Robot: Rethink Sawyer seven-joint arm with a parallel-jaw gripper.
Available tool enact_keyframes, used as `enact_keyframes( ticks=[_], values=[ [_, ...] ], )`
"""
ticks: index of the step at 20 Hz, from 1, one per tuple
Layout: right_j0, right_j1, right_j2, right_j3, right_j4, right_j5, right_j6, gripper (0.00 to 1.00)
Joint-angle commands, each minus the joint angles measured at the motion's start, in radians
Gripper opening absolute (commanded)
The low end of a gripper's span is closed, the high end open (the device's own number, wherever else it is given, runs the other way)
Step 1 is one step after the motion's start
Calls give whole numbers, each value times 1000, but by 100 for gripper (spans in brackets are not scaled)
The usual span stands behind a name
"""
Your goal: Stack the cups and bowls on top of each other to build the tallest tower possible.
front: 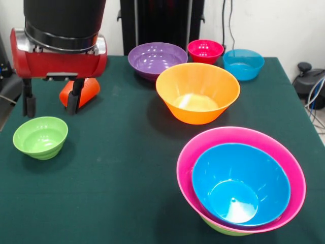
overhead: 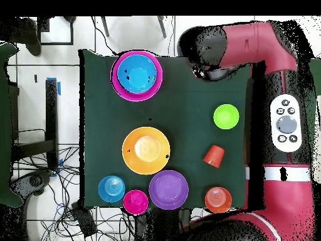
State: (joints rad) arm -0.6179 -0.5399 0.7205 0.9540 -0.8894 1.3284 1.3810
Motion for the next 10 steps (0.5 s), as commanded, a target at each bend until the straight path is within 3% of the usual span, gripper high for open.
enact_keyframes(
  ticks=[1,5,10],
  values=[
    [18,57,-106,17,-64,-40,-53,100],
    [50,64,-164,-20,-63,-13,119,100],
    [63,96,-180,-75,-32,14,129,100]
  ],
)
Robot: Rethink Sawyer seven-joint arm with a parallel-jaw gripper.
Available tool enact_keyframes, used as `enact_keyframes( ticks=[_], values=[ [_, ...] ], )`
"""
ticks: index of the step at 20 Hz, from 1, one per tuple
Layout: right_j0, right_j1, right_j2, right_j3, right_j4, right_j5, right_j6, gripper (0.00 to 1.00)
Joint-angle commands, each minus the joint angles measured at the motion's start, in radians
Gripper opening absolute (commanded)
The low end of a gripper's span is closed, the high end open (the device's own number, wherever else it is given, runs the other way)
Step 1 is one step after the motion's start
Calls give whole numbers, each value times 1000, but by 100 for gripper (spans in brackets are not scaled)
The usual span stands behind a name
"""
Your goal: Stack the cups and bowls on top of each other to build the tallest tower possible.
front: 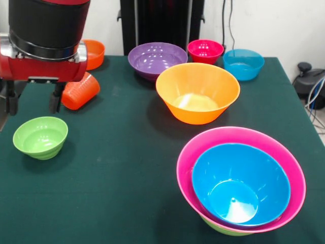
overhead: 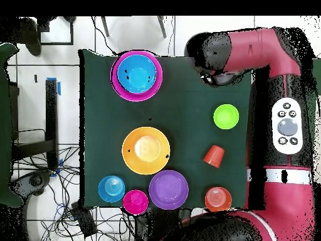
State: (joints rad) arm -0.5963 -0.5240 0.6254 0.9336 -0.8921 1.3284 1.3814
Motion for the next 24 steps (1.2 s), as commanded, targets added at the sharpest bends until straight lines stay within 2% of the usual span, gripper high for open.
enact_keyframes(
  ticks=[1,2,7,11,14,20,24],
  values=[
    [45,89,-89,-72,-28,16,148,100],
    [47,98,-95,-87,-29,4,168,100],
    [48,141,-92,-135,-24,-27,125,100],
    [46,106,-116,-78,21,-44,156,100],
    [38,101,-125,-14,77,-93,230,100],
    [59,75,-151,74,217,-68,343,100],
    [80,51,-190,95,253,-75,372,100]
  ],
)
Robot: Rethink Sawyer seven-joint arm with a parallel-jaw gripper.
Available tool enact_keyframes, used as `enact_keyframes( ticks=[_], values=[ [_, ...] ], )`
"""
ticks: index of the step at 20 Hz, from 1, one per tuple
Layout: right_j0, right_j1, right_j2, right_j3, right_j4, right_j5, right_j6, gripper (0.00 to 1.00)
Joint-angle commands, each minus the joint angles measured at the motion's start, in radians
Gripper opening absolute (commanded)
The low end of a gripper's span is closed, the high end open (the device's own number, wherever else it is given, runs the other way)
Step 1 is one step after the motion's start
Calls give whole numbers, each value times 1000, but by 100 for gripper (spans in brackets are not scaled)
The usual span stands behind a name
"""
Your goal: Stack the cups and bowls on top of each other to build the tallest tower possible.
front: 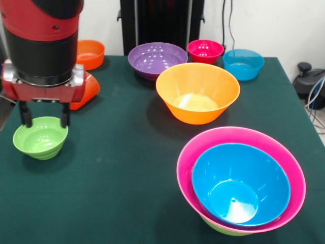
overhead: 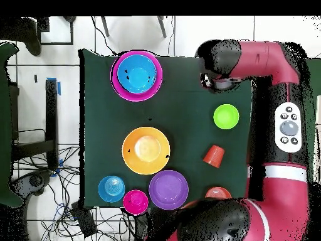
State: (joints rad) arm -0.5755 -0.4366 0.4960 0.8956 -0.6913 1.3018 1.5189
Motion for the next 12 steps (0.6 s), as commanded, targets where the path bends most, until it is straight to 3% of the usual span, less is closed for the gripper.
enact_keyframes(
  ticks=[1,8,12],
  values=[
    [65,-40,-69,136,58,-49,241,100],
    [106,-26,-110,121,63,-58,267,100],
    [125,15,-138,86,-13,-139,231,100]
  ],
)
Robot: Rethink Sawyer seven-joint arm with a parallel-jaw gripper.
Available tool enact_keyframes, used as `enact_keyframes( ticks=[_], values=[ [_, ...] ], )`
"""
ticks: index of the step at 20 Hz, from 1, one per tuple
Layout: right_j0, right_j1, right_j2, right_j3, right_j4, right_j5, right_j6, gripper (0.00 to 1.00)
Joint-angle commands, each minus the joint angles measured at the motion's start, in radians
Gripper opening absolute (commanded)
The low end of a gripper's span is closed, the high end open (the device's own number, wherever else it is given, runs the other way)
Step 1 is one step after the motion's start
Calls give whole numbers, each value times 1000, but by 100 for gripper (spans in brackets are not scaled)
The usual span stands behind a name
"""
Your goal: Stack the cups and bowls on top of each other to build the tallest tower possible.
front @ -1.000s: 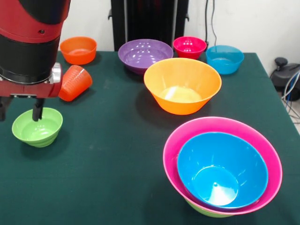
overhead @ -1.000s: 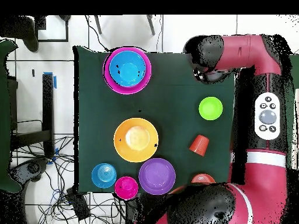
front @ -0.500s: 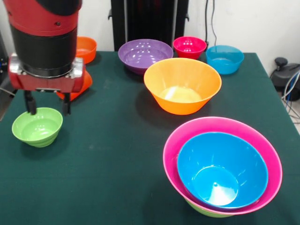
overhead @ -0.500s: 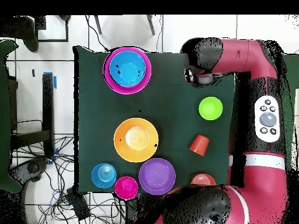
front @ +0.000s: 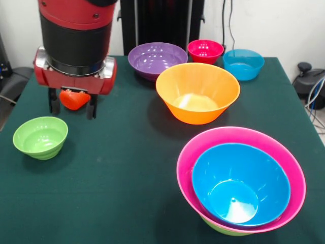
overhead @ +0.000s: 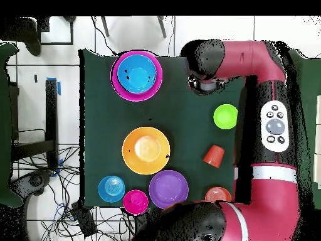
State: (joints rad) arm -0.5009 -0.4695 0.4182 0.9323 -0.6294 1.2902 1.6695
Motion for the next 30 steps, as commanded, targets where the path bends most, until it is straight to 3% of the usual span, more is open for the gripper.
enact_keyframes(
  ticks=[1,6,17,23,25,30],
  values=[
    [53,56,-67,43,-90,-144,68,100],
    [71,94,-107,19,-154,-226,25,100],
    [78,168,-185,17,-190,-366,21,100],
    [130,220,-272,-72,-193,-286,111,100],
    [149,205,-307,-59,-183,-282,133,100],
    [174,219,-350,-94,-152,-268,115,100]
  ],
)
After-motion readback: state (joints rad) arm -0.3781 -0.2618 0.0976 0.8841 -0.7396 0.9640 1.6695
